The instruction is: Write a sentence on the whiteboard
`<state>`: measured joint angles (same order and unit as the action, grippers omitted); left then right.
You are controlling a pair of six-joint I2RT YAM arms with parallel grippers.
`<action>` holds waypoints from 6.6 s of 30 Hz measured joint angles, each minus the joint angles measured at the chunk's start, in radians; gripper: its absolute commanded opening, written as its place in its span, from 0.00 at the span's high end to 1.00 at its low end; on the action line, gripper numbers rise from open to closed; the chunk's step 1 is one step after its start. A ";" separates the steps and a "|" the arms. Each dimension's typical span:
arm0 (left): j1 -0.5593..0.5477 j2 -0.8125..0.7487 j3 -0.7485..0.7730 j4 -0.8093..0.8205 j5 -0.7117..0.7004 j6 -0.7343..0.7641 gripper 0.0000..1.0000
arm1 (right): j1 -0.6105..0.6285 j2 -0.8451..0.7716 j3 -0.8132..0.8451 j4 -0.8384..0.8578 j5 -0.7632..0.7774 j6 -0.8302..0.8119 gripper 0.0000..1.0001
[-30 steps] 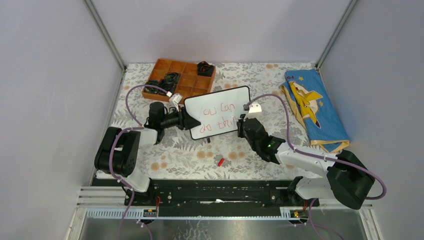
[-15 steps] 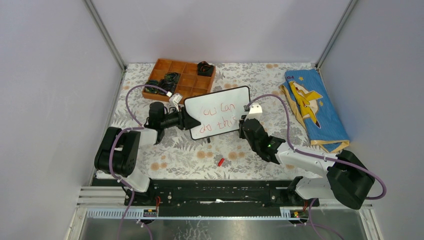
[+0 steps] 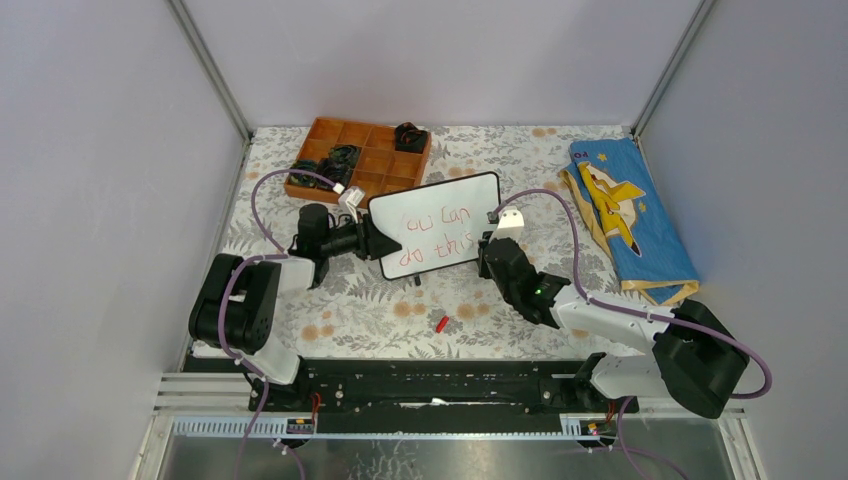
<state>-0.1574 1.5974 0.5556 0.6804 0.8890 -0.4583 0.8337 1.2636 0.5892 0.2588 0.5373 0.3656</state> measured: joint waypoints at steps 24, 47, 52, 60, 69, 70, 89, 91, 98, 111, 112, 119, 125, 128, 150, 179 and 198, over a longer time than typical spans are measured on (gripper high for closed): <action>0.000 -0.001 0.000 0.000 -0.008 0.003 0.56 | 0.000 0.015 -0.006 -0.015 -0.053 0.011 1.00; -0.006 -0.006 0.001 -0.003 -0.014 0.009 0.54 | 0.000 -0.045 -0.007 -0.054 -0.132 0.033 1.00; -0.006 -0.023 0.002 -0.029 -0.017 0.024 0.52 | 0.000 -0.172 -0.019 -0.112 -0.144 0.034 1.00; -0.006 -0.051 0.002 -0.061 -0.022 0.044 0.52 | -0.001 -0.335 -0.101 -0.156 -0.106 0.035 1.00; -0.013 -0.055 0.006 -0.102 -0.041 0.061 0.52 | -0.003 -0.315 -0.175 -0.063 -0.024 0.040 1.00; -0.014 -0.055 0.007 -0.108 -0.043 0.063 0.52 | -0.003 -0.306 -0.175 -0.054 -0.021 0.041 1.00; -0.024 -0.056 0.023 -0.163 -0.063 0.088 0.52 | -0.003 -0.248 -0.175 0.032 0.002 0.047 1.00; -0.025 -0.056 0.025 -0.169 -0.064 0.092 0.52 | -0.003 -0.240 -0.175 0.042 0.003 0.047 1.00; -0.026 -0.056 0.039 -0.190 -0.068 0.100 0.52 | -0.003 -0.177 -0.175 0.069 0.003 0.047 1.00; -0.029 -0.056 0.039 -0.214 -0.069 0.112 0.52 | -0.003 -0.137 -0.172 0.095 0.005 0.042 1.00; -0.030 -0.056 0.039 -0.215 -0.069 0.112 0.52 | -0.003 -0.132 -0.172 0.097 0.005 0.042 1.00; -0.032 -0.056 0.039 -0.225 -0.071 0.117 0.52 | -0.006 -0.115 -0.172 0.107 0.005 0.039 1.00; -0.033 -0.056 0.039 -0.226 -0.071 0.119 0.52 | -0.012 -0.114 -0.172 0.125 0.021 0.035 1.00; -0.033 -0.056 0.039 -0.227 -0.072 0.121 0.52 | -0.016 -0.108 -0.171 0.135 0.023 0.034 1.00; -0.039 -0.056 0.051 -0.233 -0.082 0.130 0.53 | -0.032 -0.082 -0.167 0.151 0.020 0.034 1.00; -0.045 -0.056 0.054 -0.234 -0.085 0.132 0.53 | -0.035 -0.064 -0.161 0.150 0.011 0.034 1.00; -0.046 -0.069 0.054 -0.270 -0.107 0.145 0.50 | -0.035 -0.307 -0.193 0.054 -0.040 0.046 1.00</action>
<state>-0.2031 1.5284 0.6098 0.4103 0.7822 -0.3138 0.7982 0.9569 0.3962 0.3130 0.4973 0.4118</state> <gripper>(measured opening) 0.484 0.159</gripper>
